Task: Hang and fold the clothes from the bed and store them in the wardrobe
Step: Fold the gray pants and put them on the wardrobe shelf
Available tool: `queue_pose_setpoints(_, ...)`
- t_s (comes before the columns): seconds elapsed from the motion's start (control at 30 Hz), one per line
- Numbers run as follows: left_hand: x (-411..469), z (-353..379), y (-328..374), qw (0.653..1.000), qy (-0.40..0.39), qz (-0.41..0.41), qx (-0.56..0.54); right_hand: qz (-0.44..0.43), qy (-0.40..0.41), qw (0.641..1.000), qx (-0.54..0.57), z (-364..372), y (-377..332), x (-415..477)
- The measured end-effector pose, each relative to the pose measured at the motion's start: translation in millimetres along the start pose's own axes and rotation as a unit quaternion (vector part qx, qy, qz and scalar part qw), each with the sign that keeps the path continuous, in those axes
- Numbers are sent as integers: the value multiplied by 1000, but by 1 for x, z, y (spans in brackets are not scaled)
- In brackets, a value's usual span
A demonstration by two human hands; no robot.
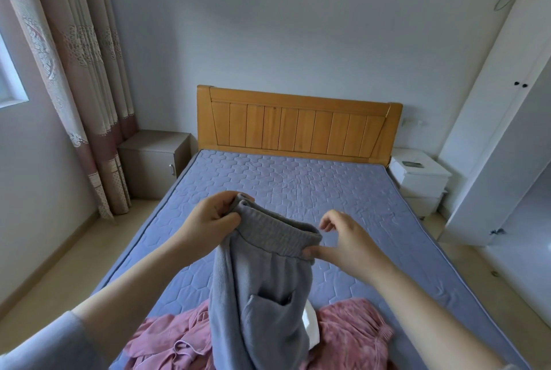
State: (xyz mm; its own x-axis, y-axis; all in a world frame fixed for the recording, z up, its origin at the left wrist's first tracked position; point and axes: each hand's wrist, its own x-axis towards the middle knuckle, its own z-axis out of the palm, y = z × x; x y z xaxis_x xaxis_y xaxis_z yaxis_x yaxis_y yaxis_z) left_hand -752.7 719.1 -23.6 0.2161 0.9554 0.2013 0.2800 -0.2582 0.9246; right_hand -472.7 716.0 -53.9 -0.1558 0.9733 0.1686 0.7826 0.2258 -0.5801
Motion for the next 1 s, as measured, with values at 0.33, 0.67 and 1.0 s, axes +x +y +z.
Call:
queue_pose_setpoints(0.33, 10, -3, 10, 1000, -11, 7, 2, 131, -90, 815, 557, 53, 10, -6)
queue_pose_setpoints(0.67, 4, -39, -11, 976, -88, -86, 181, -19, 25, 947, 321, 24, -41, 24)
queue_pose_setpoints(1.0, 26, -6, 8, 945, -132, 0, 299, -62, -13, 967, 246, -1, -79, 25)
